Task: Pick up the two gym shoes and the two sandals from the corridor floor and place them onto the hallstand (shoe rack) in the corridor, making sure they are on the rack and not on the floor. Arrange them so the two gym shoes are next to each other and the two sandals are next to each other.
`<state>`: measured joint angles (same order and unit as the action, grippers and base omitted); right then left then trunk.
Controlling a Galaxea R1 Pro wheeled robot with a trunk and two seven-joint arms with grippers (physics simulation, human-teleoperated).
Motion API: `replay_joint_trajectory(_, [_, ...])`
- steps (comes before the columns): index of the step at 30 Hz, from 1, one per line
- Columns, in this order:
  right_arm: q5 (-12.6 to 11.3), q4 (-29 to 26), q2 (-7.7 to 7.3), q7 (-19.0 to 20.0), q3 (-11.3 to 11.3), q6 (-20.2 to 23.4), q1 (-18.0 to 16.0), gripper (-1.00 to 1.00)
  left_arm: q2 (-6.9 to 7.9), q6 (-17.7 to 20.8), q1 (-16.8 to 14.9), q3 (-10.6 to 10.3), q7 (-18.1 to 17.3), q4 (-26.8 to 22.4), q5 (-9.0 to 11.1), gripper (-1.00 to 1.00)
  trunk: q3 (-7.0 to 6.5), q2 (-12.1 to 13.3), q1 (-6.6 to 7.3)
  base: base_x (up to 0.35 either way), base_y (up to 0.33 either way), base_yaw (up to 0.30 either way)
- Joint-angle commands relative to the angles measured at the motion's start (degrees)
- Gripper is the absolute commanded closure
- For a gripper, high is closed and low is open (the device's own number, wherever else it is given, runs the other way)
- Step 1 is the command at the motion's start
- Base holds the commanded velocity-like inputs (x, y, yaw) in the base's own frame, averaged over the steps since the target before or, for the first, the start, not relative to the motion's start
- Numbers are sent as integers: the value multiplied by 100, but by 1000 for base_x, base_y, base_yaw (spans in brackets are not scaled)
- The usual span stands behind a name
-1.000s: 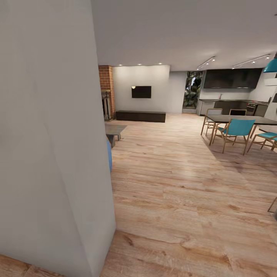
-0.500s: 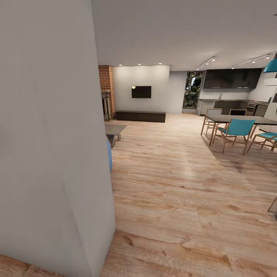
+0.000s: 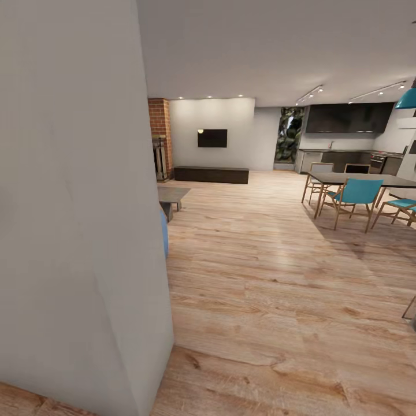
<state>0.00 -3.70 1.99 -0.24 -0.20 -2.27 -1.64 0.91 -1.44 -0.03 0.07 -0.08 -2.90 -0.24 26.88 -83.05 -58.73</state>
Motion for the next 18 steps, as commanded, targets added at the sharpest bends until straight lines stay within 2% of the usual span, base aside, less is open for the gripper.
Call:
replay_joint_trajectory(1, [0,-28,-11,-2,-3,-53,-3,-100,3,-47,-6,1,-1,-35,-3,-100,5,-3,0,0,0,0])
replay_joint_trajectory(11, [-13,-352,-325,-10,-32,-374,-10,-100,9,-368,-338,2,1,-361,29,-100,5,-3,0,0,0,0])
replay_joint_trajectory(12, [-14,-1915,-331,-10,-34,-1280,-10,-100,9,-1225,-663,2,0,-877,38,-100,5,-3,0,0,0,0])
replay_joint_trajectory(18, [-23,-2422,-358,-11,-39,-1292,-11,-100,-15,-1258,-968,2,-1,-924,90,-100,5,-3,0,0,0,0])
